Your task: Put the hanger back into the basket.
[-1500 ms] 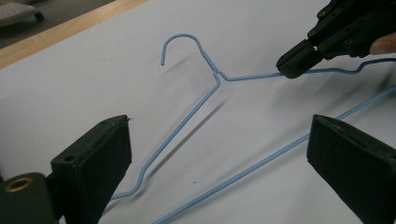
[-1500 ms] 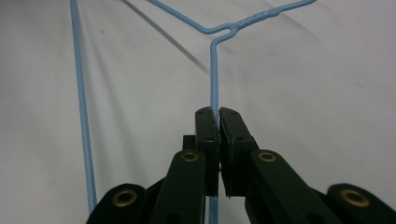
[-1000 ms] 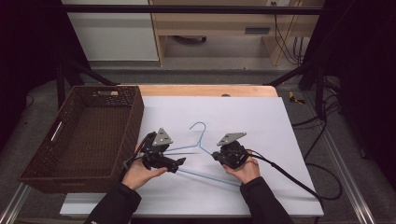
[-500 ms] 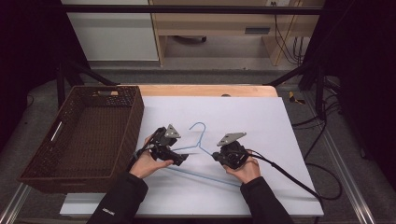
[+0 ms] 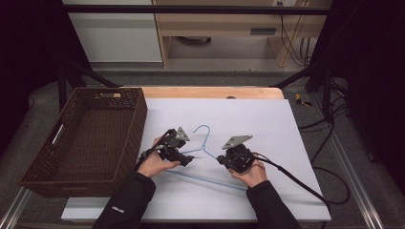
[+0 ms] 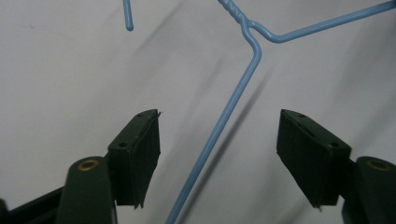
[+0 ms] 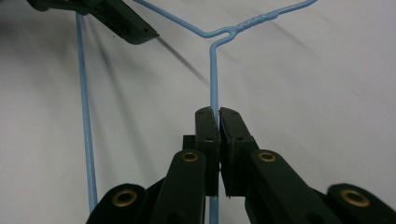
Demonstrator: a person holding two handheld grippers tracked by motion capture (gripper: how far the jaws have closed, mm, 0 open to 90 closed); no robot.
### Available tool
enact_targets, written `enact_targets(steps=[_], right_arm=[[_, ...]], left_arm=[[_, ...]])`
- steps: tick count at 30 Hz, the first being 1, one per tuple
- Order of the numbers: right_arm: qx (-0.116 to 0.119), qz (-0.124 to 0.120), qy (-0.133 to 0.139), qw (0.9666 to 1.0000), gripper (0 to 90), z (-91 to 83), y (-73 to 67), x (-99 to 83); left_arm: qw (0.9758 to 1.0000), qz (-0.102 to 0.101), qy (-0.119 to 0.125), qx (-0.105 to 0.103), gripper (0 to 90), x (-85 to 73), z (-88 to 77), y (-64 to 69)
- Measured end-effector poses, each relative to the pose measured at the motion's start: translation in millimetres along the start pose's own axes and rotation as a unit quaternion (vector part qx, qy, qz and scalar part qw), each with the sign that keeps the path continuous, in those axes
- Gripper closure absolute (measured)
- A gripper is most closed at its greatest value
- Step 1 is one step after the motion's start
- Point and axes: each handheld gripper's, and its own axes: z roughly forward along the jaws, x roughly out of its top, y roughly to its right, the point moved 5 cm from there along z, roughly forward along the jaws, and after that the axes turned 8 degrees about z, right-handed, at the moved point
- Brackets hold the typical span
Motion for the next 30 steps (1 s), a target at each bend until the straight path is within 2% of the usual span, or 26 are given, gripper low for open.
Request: enact_targets(steps=[4, 8, 11, 14, 15, 20, 24, 26, 30], right_arm=[[0.0, 0.0, -0.001, 1.0, 87.8, 0.0, 0.0, 0.0], [0.002, -0.001, 0.0, 1.0, 87.8, -0.3, -0.1, 0.0], [0.003, -0.002, -0.002, 1.0, 87.7, 0.1, -0.3, -0.2], [0.003, -0.002, -0.002, 1.0, 87.7, 0.1, -0.4, -0.1], [0.004, -0.001, -0.001, 1.0, 87.8, -0.2, -0.6, -0.1], [0.006, -0.003, 0.001, 1.0, 87.7, -0.3, -0.8, 0.1], [0.006, 0.001, -0.002, 1.0, 87.7, -0.3, -1.3, -0.1], [0.007, -0.001, -0.004, 1.0, 87.7, -0.1, -1.1, -0.4], [0.008, -0.001, -0.003, 1.0, 87.7, 0.0, -1.1, -0.4]], left_arm=[[0.9999, 0.01, -0.006, -0.008, 41.8, 0.1, 6.0, -1.1], [0.9998, 0.017, -0.006, -0.006, 51.3, 0.3, 8.4, -0.8], [0.9994, 0.032, -0.01, 0.001, 56.9, 0.8, 9.0, -0.6], [0.9993, 0.037, -0.007, 0.003, 59.3, 2.1, 9.8, 1.2], [0.9988, 0.046, -0.011, 0.008, 63.7, 2.7, 10.9, 2.5], [0.9982, 0.057, -0.014, 0.013, 72.3, 4.0, 13.8, 5.4], [0.9983, 0.057, -0.008, 0.012, 76.6, 5.0, 16.1, 5.9], [0.9976, 0.067, -0.009, 0.018, 77.4, 5.1, 16.8, 7.3], [0.997, 0.074, -0.011, 0.02, 78.6, 5.4, 15.2, 8.0]])
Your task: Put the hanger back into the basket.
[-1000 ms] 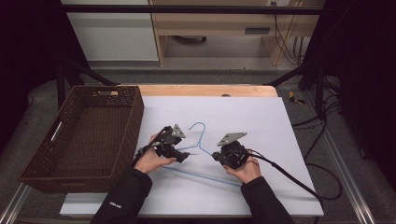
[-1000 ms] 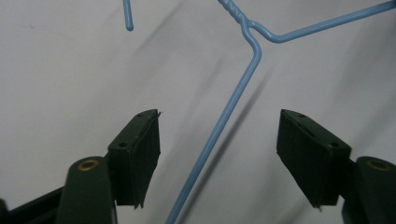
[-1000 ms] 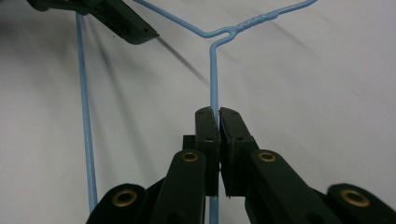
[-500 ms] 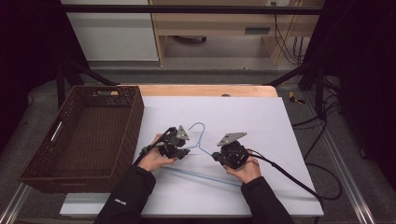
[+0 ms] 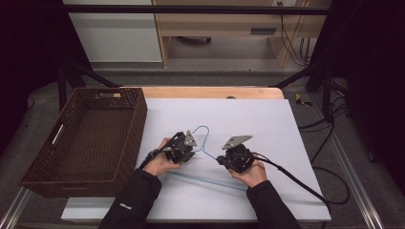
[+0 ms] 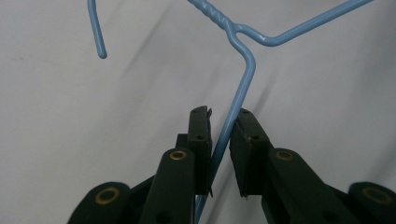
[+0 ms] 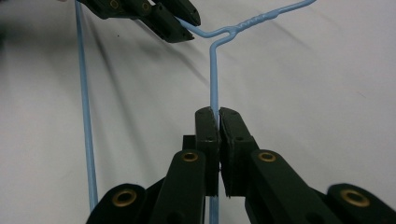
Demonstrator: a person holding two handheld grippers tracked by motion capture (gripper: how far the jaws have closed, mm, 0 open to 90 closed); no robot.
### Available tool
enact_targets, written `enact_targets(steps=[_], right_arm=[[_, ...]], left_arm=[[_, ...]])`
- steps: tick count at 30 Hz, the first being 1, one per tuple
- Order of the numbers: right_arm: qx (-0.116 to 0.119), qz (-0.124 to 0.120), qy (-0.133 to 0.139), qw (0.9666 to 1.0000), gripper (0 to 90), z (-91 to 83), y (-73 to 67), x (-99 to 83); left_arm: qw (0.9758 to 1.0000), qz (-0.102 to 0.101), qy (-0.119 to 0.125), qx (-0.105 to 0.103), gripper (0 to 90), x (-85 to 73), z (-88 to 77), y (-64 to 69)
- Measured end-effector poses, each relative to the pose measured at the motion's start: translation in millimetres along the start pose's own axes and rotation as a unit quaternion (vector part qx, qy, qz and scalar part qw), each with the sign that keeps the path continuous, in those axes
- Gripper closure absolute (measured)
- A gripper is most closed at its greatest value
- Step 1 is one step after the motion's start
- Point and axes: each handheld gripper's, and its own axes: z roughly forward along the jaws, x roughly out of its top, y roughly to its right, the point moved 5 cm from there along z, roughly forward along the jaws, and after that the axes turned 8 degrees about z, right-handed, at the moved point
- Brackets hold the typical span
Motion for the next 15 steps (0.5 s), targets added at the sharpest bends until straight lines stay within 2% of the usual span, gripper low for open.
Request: enact_targets(steps=[8, 9, 10, 11, 14, 15], right_arm=[[0.005, -0.001, 0.0, 1.0, 87.6, 0.8, -0.2, -0.2], [0.005, -0.002, -0.001, 1.0, 87.6, 0.3, 0.0, -0.2], [0.004, 0.0, -0.002, 1.0, 87.5, -0.1, -0.1, -0.2], [0.004, 0.001, -0.003, 1.0, 87.5, -0.6, 0.0, -0.1], [0.005, -0.001, -0.001, 1.0, 87.4, -2.2, 0.5, 0.1], [0.005, -0.002, -0.003, 1.0, 87.3, -3.0, 0.6, 0.1]], left_arm=[[0.9999, 0.012, 0.003, -0.002, 80.4, 0.9, -7.1, 1.2], [0.9998, 0.022, 0.002, -0.001, 81.0, 1.3, -8.5, 2.7], [0.9998, 0.022, 0.002, -0.001, 81.5, 1.3, -8.5, 2.7], [0.9995, 0.031, -0.007, -0.005, 81.9, 2.3, -11.2, 4.2], [0.9991, 0.042, -0.009, -0.001, 83.1, 4.0, -13.6, 5.7], [0.9984, 0.054, -0.017, -0.003, 83.5, 4.8, -16.3, 7.0]])
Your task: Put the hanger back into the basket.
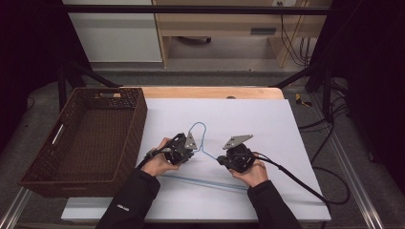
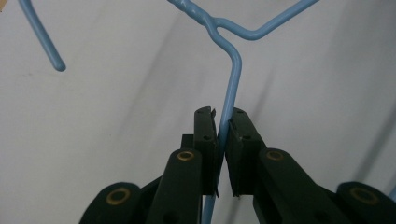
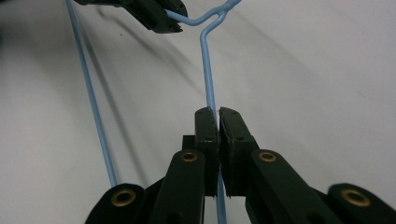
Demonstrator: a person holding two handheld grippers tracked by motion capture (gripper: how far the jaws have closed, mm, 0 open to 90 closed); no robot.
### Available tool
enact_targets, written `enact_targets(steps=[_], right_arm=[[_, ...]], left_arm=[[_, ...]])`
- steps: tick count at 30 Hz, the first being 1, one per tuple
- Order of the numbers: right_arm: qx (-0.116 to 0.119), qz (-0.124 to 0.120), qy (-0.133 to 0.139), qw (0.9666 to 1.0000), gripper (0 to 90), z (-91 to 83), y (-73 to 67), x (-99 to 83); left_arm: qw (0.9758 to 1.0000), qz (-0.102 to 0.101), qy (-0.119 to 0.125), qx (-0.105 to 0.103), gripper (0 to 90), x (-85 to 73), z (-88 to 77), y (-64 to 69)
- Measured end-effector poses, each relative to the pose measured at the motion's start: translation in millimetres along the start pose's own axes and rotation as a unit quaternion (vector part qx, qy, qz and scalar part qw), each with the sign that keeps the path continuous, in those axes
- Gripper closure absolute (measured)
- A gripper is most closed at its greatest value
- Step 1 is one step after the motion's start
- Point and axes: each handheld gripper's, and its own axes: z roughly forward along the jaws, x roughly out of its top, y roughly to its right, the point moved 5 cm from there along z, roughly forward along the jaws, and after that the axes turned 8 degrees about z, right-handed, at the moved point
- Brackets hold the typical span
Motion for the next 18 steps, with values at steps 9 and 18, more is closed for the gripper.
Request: enact_targets(steps=[9, 18], right_arm=[[0.004, -0.002, 0.002, 1.0, 86.4, -4.9, 0.9, 1.0], [0.007, -0.003, 0.013, 0.9999, 84.5, -16.5, -0.1, 4.1]], left_arm=[[0.9996, 0.027, -0.004, -0.007, 86.8, 3.4, -9.0, 7.6], [0.9998, 0.018, 0.002, -0.009, 87.2, 9.1, -26.8, 13.1]])
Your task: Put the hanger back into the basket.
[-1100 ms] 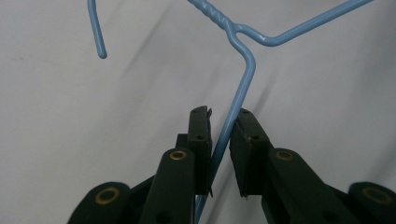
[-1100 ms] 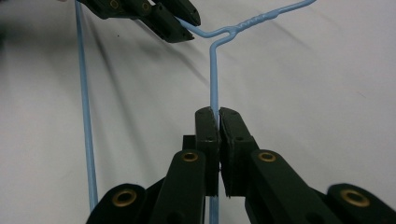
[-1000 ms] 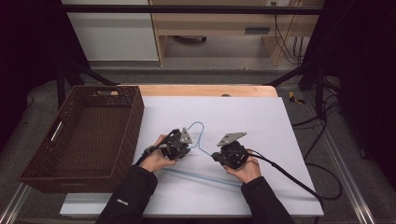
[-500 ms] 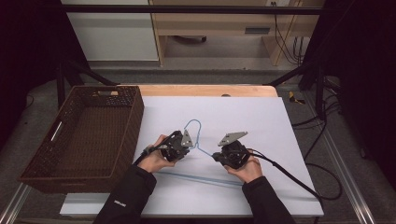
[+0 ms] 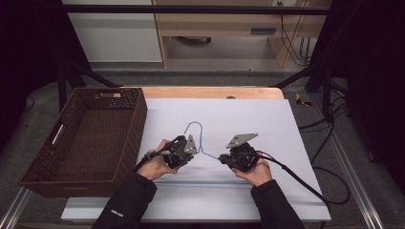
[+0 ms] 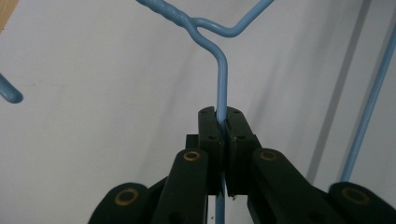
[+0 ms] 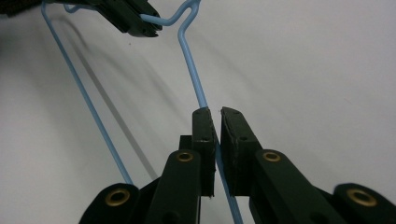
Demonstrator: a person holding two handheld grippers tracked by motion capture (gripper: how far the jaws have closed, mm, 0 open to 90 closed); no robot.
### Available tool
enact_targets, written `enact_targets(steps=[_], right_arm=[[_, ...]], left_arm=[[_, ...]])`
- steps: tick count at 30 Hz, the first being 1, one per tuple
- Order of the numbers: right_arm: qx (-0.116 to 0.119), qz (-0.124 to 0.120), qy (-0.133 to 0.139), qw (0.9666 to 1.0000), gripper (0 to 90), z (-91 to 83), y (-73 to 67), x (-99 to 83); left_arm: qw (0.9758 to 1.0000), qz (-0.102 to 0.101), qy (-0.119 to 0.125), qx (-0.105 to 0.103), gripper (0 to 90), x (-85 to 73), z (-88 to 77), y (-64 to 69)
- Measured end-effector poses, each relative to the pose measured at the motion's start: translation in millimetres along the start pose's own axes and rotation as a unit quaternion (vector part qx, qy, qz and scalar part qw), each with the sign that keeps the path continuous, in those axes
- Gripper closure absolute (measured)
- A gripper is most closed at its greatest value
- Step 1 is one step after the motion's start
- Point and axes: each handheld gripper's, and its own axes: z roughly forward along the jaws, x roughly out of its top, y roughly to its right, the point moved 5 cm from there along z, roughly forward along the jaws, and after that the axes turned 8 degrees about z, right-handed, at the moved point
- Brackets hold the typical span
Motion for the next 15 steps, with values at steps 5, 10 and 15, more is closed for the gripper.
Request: enact_targets(steps=[5, 10, 15], right_arm=[[-0.001, -0.002, 0.024, 0.9997, 81.7, -9.2, 0.8, 4.0], [-0.01, 0.004, 0.079, 0.9968, 70.8, -36.7, 5.7, 12.3], [-0.023, 0.025, 0.115, 0.9928, 56.9, -57.5, 16.2, 13.2]], left_arm=[[0.9998, -0.017, 0.01, 0.006, 87.2, 4.5, -9.6, 3.7], [0.9988, -0.041, 0.018, 0.018, 87.2, 8.6, -21.3, 6.2], [0.9976, -0.051, 0.03, 0.035, 87.2, 12.1, -30.9, 7.3]])
